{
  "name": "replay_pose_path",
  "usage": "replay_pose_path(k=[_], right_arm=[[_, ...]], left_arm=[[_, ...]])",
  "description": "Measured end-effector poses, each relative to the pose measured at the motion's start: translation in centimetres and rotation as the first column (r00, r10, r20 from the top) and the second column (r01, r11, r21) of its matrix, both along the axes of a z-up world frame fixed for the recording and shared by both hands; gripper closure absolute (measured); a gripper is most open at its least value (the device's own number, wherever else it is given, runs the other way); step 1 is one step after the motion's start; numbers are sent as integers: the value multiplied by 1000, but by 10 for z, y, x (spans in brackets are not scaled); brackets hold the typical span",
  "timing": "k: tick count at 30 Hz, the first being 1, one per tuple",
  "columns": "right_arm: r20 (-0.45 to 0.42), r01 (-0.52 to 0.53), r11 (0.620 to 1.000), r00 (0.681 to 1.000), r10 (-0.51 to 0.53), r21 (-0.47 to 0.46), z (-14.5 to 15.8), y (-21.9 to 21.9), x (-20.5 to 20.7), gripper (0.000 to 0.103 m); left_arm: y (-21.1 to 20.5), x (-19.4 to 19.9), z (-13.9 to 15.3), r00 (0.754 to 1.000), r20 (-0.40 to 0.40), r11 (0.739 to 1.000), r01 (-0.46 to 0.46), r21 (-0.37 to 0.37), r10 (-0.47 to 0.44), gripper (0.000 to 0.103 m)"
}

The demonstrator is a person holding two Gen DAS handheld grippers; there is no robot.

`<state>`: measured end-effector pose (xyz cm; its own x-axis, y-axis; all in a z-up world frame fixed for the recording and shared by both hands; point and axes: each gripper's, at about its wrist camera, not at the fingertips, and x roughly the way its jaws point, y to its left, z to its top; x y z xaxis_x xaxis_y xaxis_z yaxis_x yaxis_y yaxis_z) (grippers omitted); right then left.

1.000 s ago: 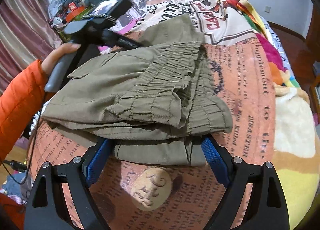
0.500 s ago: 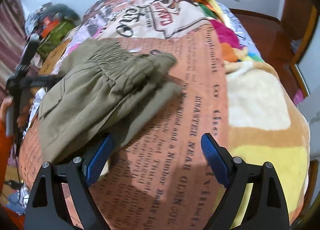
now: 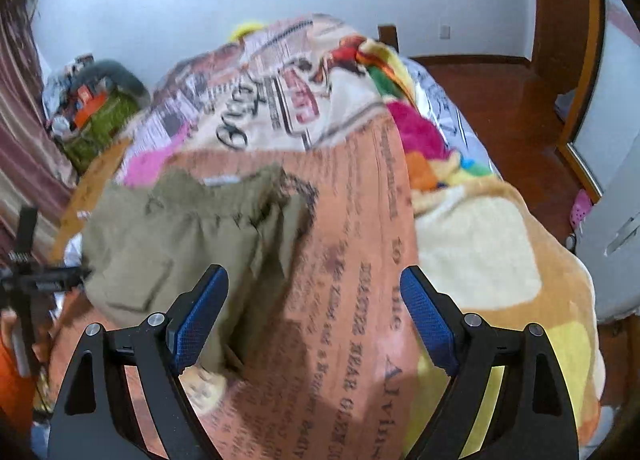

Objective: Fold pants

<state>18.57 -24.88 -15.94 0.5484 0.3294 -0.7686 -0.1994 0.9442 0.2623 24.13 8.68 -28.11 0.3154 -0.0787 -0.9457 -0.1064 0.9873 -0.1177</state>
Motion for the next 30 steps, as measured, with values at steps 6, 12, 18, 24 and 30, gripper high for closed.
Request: replay_pose_path(k=[6, 12, 18, 24, 30], right_arm=[[5, -80, 997, 997, 79, 13, -4, 27, 6, 22], [-93, -165, 986, 982, 167, 27, -35, 53, 9, 47], [-99, -207, 978, 974, 205, -6, -43, 53, 2, 59], [-99, -182, 983, 979, 180, -5, -45, 52, -2, 62], [-123, -158, 987, 980, 158, 7, -37, 52, 3, 62]], left_arm=[[9, 3, 23, 998, 63, 996, -27, 90, 21, 0], [15, -2, -1, 1000, 27, 993, -16, 118, 13, 0], [31, -11, -5, 997, 49, 989, -70, 131, 64, 0], [45, -13, -7, 994, 31, 989, -105, 107, 102, 0], [37, -4, 23, 992, 104, 982, -91, 164, 75, 0]])
